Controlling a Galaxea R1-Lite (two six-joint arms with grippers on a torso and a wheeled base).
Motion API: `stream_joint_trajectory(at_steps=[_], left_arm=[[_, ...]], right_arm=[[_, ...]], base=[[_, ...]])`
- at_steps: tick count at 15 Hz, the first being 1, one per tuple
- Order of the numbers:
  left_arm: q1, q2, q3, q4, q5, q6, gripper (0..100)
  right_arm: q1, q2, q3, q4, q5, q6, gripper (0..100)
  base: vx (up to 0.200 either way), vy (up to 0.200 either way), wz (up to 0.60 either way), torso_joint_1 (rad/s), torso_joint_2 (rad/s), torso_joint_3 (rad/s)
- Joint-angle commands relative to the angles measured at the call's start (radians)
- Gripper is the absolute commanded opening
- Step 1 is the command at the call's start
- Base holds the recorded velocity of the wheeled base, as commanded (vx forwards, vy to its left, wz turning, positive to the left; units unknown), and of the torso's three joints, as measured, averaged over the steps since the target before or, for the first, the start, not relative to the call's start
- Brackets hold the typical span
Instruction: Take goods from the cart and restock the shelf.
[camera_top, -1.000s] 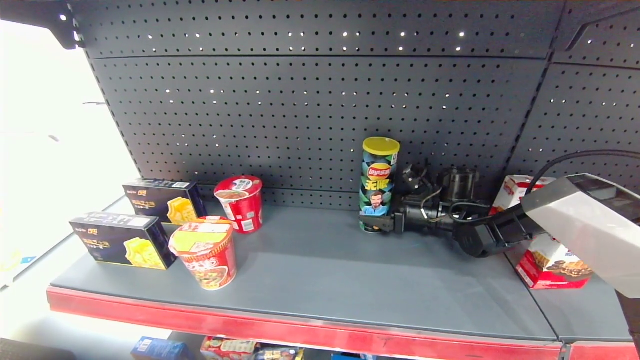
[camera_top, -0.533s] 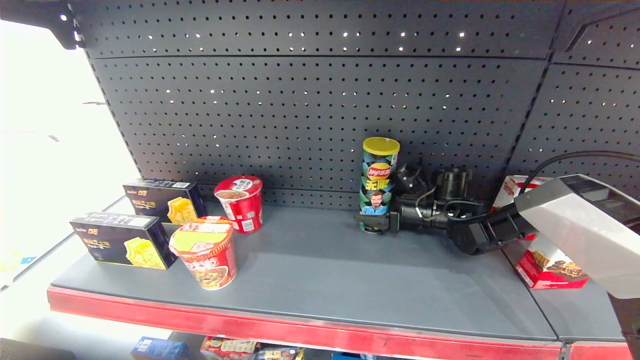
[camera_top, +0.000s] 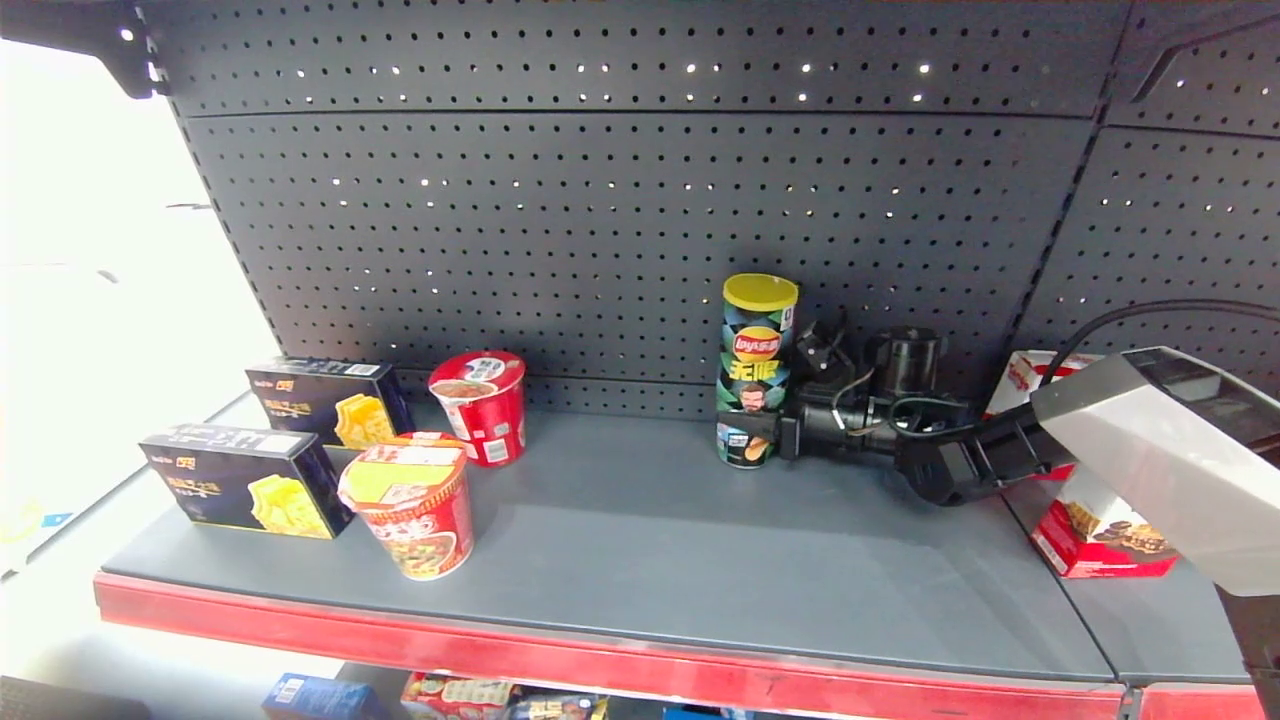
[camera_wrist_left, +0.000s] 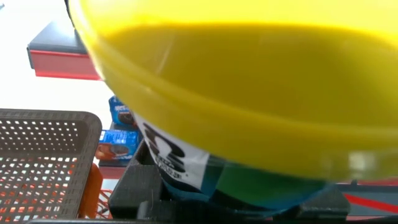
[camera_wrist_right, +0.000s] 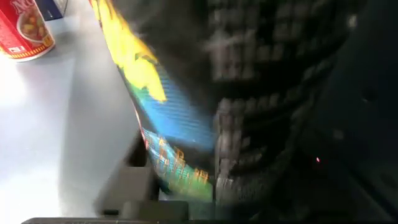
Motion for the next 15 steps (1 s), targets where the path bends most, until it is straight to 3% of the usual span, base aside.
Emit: stream_joint_trajectory(at_steps=[1, 5, 9, 13, 15], left_arm=[[0.000, 0.006, -0.016, 0.001, 0.001, 0.002, 0], [0.000, 0.067, -0.113, -0.002, -0.001, 0.005, 0], [0.001, 0.065, -0.133, -0.002, 0.001, 0.006, 0], [0.005, 0.062, -0.142, -0.002, 0.002, 0.006, 0], [0.001, 0.067, -0.148, -0.002, -0.001, 0.025, 0]], right_arm=[[-0.001, -0.035, 0.027, -0.004, 0.000, 0.000, 0], [0.019, -0.158, 0.186, -0.035, -0.075, -0.006, 0], [0.033, -0.290, 0.435, -0.137, -0.103, -0.006, 0], [0.064, -0.359, 0.603, -0.263, -0.132, -0.002, 0], [0.099, -0.413, 0.677, -0.294, -0.167, 0.001, 0]], base=[[0.000, 0.000, 0.00, 0.000, 0.00, 0.000], [0.000, 0.000, 0.00, 0.000, 0.00, 0.000], [0.000, 0.000, 0.00, 0.000, 0.00, 0.000], [0.000, 0.000, 0.00, 0.000, 0.00, 0.000], [0.000, 0.000, 0.00, 0.000, 0.00, 0.000]])
